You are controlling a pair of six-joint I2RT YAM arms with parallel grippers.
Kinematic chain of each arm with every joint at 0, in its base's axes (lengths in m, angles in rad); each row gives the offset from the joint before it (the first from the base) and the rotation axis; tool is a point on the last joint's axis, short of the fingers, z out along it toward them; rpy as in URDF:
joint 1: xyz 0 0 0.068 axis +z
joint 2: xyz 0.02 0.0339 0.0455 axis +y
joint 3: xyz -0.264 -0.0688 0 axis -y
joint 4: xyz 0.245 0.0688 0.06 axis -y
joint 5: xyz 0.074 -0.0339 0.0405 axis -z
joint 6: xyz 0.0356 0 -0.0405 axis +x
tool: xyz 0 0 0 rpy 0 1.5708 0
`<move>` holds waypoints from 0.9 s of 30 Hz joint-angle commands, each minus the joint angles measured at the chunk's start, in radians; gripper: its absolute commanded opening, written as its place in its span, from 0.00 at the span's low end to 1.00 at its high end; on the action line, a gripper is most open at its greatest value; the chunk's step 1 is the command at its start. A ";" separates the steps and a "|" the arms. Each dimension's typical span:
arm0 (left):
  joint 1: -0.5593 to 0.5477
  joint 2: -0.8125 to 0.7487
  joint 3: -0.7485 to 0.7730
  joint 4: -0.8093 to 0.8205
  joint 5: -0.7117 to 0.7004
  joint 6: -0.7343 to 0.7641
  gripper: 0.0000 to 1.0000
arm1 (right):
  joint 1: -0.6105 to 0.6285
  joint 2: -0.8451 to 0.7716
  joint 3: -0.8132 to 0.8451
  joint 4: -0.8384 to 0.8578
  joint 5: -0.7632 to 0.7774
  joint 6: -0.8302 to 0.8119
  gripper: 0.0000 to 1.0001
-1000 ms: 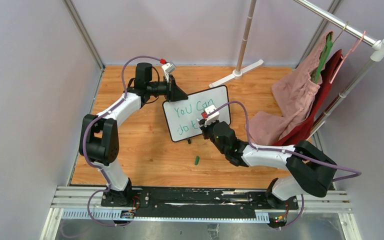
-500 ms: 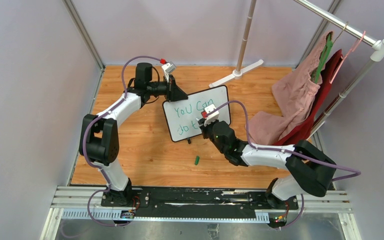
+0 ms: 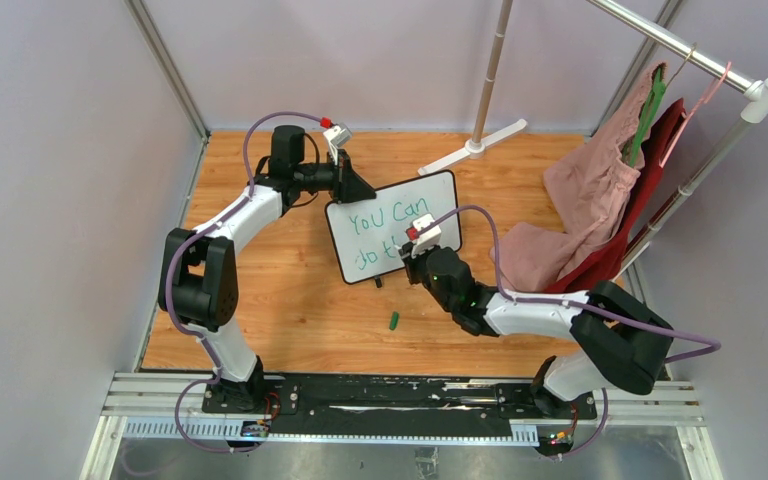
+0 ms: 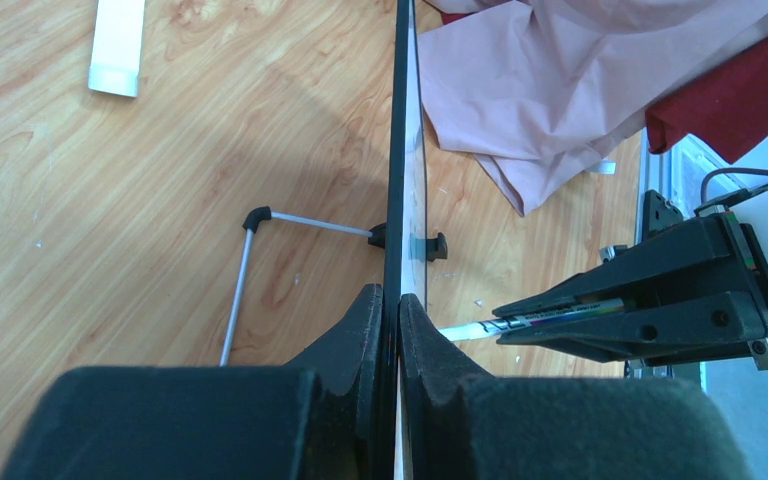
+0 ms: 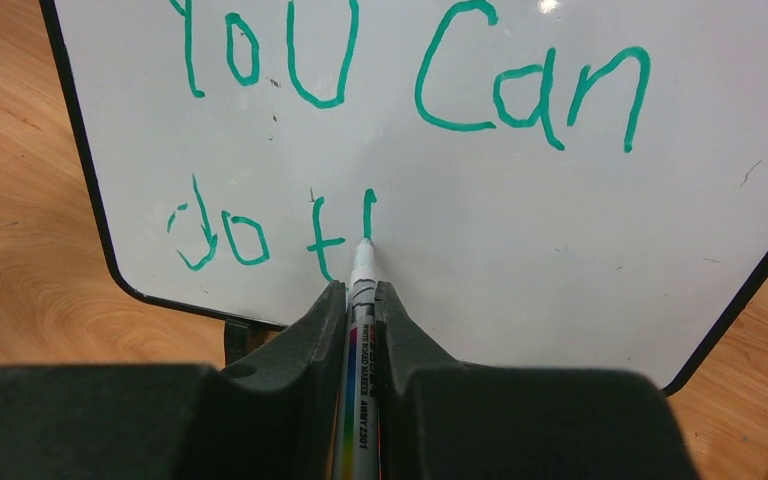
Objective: Write a sentence on the whiteboard
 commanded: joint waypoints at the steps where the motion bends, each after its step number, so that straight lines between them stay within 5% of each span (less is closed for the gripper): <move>1: -0.041 0.024 -0.022 -0.053 -0.040 0.006 0.00 | -0.007 0.003 -0.029 -0.066 0.009 0.030 0.00; 27: -0.049 0.023 -0.021 -0.056 -0.039 0.007 0.00 | 0.008 -0.002 0.024 -0.058 0.045 -0.008 0.00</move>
